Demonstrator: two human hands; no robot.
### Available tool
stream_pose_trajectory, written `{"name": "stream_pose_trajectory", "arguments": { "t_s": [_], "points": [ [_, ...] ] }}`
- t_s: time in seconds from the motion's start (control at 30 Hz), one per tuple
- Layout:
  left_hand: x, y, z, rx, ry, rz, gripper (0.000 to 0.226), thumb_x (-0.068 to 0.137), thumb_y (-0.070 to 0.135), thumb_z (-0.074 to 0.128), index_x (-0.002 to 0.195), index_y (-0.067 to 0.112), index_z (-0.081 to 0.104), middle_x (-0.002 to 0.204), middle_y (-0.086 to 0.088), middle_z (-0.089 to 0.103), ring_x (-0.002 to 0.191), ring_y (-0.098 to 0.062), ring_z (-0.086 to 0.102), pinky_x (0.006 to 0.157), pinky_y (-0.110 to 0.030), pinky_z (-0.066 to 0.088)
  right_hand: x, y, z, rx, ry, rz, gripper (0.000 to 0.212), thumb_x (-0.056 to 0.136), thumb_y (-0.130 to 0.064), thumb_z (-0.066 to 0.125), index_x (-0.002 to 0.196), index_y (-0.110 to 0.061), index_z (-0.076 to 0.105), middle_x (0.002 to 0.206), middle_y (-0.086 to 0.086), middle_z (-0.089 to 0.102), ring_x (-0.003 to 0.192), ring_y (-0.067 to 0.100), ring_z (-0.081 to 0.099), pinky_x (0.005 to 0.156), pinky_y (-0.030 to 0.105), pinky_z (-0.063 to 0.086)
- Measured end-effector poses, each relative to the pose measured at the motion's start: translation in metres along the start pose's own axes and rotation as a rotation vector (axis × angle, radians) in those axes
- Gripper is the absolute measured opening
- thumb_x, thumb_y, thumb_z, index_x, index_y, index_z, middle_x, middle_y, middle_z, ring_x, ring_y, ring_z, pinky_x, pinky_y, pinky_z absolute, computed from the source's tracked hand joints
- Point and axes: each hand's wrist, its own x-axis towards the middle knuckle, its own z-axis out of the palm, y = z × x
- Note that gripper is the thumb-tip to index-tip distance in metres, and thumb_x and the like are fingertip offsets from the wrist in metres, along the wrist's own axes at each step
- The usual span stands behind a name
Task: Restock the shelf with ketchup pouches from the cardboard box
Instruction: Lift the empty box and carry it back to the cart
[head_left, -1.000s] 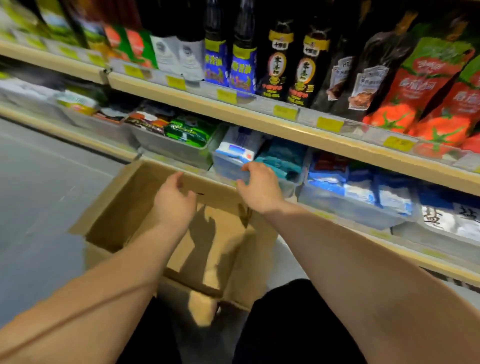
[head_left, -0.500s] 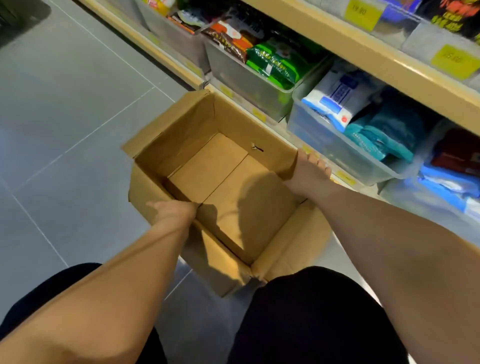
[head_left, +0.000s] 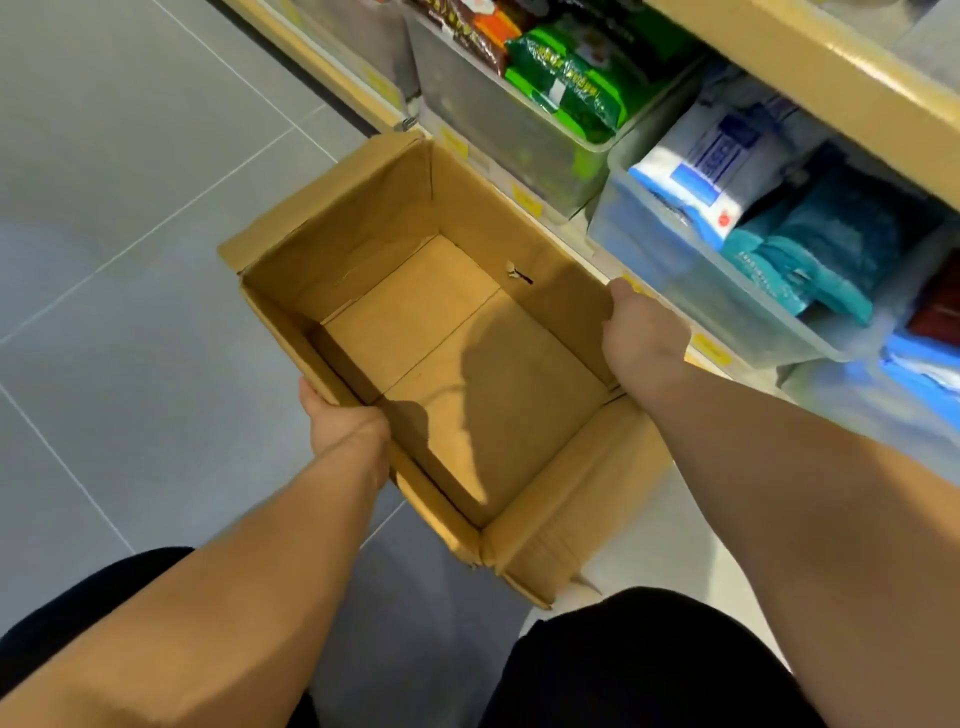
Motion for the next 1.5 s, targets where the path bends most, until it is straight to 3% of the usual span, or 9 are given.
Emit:
{"name": "stream_pose_trajectory", "arguments": {
  "t_s": [0.13,0.3,0.6,0.77,0.9,1.03,1.13,1.3,1.5],
  "points": [
    [-0.002,0.033,-0.032,0.074,0.017,0.058,0.074,0.080,0.005,0.048,0.141,0.039,0.023,0.117,-0.004,0.060,0.085,-0.024,0.052,0.071,-0.032,0.045,-0.014,-0.015,-0.026,-0.010,0.006,-0.008,0.034,0.092,-0.015,0.047,0.125,-0.022,0.045,0.088,0.007,0.054,0.086,0.028,0.057,0.066,0.030,0.036],
    [-0.032,0.083,-0.104,0.180,-0.058,0.060,0.077,0.081,0.007,0.053,0.142,0.039,0.018,0.119,-0.001,0.058,0.092,-0.027,0.056,0.077,-0.032,0.048,-0.054,-0.046,-0.093,-0.016,-0.067,0.004,0.032,0.094,-0.016,0.045,0.125,-0.019,0.041,0.074,0.003,0.047,0.070,0.023,0.046,0.061,0.031,0.034],
    [-0.123,0.193,-0.261,0.278,-0.095,0.132,0.074,0.083,0.012,0.050,0.141,0.043,0.016,0.123,-0.007,0.057,0.103,-0.035,0.058,0.080,-0.037,0.049,-0.160,-0.117,-0.262,0.113,-0.156,0.129,0.045,0.092,-0.013,0.046,0.133,-0.028,0.038,0.108,0.003,0.065,0.086,0.025,0.055,0.064,0.030,0.038],
    [-0.168,0.247,-0.354,0.291,-0.088,0.240,0.069,0.079,0.010,0.050,0.136,0.040,0.026,0.110,0.001,0.060,0.098,-0.035,0.060,0.081,-0.043,0.055,-0.211,-0.163,-0.356,0.114,-0.127,0.103,0.035,0.092,-0.023,0.051,0.126,-0.024,0.043,0.102,0.009,0.065,0.079,0.026,0.052,0.057,0.030,0.031],
    [-0.193,0.271,-0.429,0.337,-0.112,0.344,0.070,0.077,0.013,0.056,0.138,0.033,0.028,0.115,-0.008,0.060,0.101,-0.035,0.060,0.082,-0.039,0.051,-0.260,-0.201,-0.416,0.206,-0.113,0.102,0.037,0.092,-0.022,0.052,0.128,-0.025,0.044,0.102,0.003,0.063,0.089,0.028,0.058,0.063,0.031,0.035],
    [-0.196,0.287,-0.494,0.418,-0.180,0.376,0.071,0.073,0.024,0.065,0.134,0.030,0.028,0.117,-0.013,0.058,0.102,-0.038,0.057,0.085,-0.043,0.050,-0.295,-0.241,-0.452,0.237,-0.076,0.103,0.024,0.091,-0.025,0.056,0.114,-0.025,0.051,0.083,-0.002,0.053,0.080,0.023,0.051,0.064,0.030,0.034],
    [-0.193,0.295,-0.525,0.420,-0.205,0.345,0.072,0.072,0.027,0.070,0.132,0.024,0.030,0.122,-0.014,0.055,0.105,-0.037,0.055,0.087,-0.043,0.049,-0.301,-0.271,-0.470,0.221,-0.060,0.104,0.019,0.090,-0.025,0.055,0.108,-0.022,0.052,0.095,0.006,0.060,0.084,0.028,0.054,0.068,0.032,0.037],
    [-0.183,0.311,-0.555,0.381,-0.278,0.224,0.091,0.070,0.031,0.076,0.140,0.034,0.019,0.126,-0.009,0.048,0.110,-0.037,0.051,0.089,-0.049,0.047,-0.283,-0.320,-0.484,0.289,-0.029,0.076,0.034,0.089,-0.022,0.055,0.122,-0.021,0.052,0.103,0.007,0.062,0.092,0.029,0.056,0.068,0.032,0.039],
    [-0.159,0.356,-0.547,0.238,-0.214,0.170,0.087,0.074,0.015,0.070,0.142,0.038,0.021,0.112,-0.004,0.050,0.086,-0.027,0.052,0.061,-0.036,0.051,-0.214,-0.373,-0.497,0.336,-0.090,-0.015,0.032,0.087,-0.019,0.053,0.118,-0.025,0.053,0.082,-0.002,0.055,0.075,0.022,0.055,0.058,0.030,0.042]
  ]
}}
